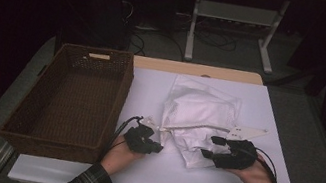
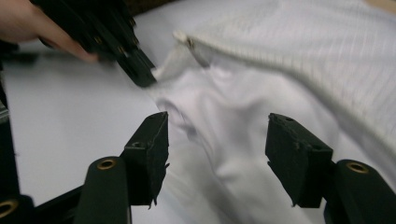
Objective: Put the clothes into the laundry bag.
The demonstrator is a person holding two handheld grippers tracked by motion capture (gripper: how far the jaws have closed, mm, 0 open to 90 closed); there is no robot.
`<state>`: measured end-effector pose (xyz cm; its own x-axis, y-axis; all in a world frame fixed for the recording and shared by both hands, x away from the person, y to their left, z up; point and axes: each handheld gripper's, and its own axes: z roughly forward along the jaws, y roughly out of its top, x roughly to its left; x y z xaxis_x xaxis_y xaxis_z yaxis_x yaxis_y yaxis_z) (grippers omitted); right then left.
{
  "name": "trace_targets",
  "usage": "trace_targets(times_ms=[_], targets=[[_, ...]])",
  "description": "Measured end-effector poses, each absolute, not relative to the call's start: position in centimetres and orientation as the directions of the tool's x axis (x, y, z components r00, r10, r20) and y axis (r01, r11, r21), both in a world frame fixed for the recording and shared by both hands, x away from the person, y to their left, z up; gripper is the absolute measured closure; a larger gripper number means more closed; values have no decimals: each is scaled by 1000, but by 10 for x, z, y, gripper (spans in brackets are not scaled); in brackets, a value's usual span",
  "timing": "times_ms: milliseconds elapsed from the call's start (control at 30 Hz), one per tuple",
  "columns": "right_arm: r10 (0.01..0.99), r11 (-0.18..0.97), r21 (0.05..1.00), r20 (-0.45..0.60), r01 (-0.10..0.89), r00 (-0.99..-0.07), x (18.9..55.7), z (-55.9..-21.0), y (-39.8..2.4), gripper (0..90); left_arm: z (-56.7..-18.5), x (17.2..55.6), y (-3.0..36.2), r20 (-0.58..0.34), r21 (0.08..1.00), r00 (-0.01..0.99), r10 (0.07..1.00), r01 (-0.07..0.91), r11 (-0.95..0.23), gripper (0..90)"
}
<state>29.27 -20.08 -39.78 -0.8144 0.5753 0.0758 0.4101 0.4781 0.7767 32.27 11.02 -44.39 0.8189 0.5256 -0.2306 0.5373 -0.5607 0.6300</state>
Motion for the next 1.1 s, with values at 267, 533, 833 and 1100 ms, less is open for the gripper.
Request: trace_targets(times_ms=[267,533,833,1100], targets=[[592,518,744,44,422,-804,297,-418,-191,418,-444,322,109,-229,631,819,527,537,-560,871],[648,517,744,-17,423,-762,296,-423,-186,678,-444,322,108,-226,629,822,522,533,-566,873],[672,513,740,-31,435,-740,304,-423,-175,820,-444,321,107,-229,629,826,514,529,-570,881],[703,481,748,-18,457,-711,316,-421,-170,827,-443,321,107,-235,630,825,514,532,-566,884]])
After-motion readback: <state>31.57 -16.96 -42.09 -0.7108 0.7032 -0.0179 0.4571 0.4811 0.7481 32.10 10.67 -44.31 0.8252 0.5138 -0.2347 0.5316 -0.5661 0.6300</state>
